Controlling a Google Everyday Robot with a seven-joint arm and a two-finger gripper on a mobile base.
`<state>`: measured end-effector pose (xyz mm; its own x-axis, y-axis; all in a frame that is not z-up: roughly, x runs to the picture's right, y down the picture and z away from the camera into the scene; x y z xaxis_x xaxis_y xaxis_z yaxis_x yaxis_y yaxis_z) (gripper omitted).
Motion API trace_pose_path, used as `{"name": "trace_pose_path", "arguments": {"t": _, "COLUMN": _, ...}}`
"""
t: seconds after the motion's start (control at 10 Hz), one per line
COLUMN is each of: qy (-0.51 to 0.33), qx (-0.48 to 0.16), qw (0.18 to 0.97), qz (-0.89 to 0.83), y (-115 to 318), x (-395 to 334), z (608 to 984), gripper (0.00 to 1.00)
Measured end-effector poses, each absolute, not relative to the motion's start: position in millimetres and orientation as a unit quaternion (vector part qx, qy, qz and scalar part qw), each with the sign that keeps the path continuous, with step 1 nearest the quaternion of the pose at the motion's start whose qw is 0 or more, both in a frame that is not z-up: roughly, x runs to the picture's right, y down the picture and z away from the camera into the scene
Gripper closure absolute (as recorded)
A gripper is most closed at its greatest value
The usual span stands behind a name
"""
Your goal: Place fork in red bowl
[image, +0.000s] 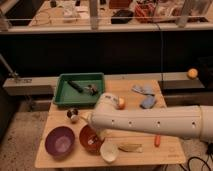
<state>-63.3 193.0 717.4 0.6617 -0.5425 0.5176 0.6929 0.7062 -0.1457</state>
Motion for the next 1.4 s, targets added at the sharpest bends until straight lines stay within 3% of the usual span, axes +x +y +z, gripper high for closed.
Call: {"name": "trace_pose_path", "arguments": {"t": 1.4, "qy": -0.257, "qx": -0.183, "qw": 0.874, "qz": -0.369, "y": 196, "x": -57, "z": 727, "gripper": 0.2}}
